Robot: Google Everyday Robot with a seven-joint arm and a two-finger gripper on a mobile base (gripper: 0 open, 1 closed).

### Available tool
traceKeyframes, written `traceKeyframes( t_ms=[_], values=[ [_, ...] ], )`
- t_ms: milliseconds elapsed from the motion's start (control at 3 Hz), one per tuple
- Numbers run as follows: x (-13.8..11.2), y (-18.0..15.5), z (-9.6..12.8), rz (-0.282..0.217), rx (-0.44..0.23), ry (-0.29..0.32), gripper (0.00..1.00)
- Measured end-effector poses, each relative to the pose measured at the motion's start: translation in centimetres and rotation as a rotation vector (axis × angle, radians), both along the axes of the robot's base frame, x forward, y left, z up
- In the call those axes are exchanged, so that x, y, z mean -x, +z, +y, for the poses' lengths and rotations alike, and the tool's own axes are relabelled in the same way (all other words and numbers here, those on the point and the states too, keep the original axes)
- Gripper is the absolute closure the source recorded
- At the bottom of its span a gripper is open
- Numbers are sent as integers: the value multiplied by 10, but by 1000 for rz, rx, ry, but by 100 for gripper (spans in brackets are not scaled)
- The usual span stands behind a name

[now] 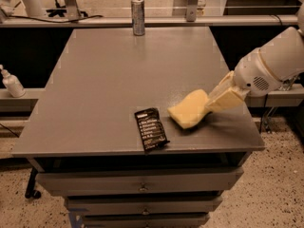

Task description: Move sponge near rxbar chocolate

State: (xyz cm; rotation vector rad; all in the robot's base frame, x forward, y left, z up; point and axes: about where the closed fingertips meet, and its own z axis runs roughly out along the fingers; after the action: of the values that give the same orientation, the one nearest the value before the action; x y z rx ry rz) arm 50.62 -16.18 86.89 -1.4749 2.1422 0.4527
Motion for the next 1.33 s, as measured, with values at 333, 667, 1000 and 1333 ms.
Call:
traceKeyframes(
  t_ms=[333, 667, 1000, 1333],
  values=[
    [26, -13, -5, 16, 52, 1, 100],
    [40, -20, -2, 34, 63, 9, 88],
    [47, -22, 3, 48, 61, 16, 66],
    [51, -23, 4, 58, 58, 17, 41]
  ],
)
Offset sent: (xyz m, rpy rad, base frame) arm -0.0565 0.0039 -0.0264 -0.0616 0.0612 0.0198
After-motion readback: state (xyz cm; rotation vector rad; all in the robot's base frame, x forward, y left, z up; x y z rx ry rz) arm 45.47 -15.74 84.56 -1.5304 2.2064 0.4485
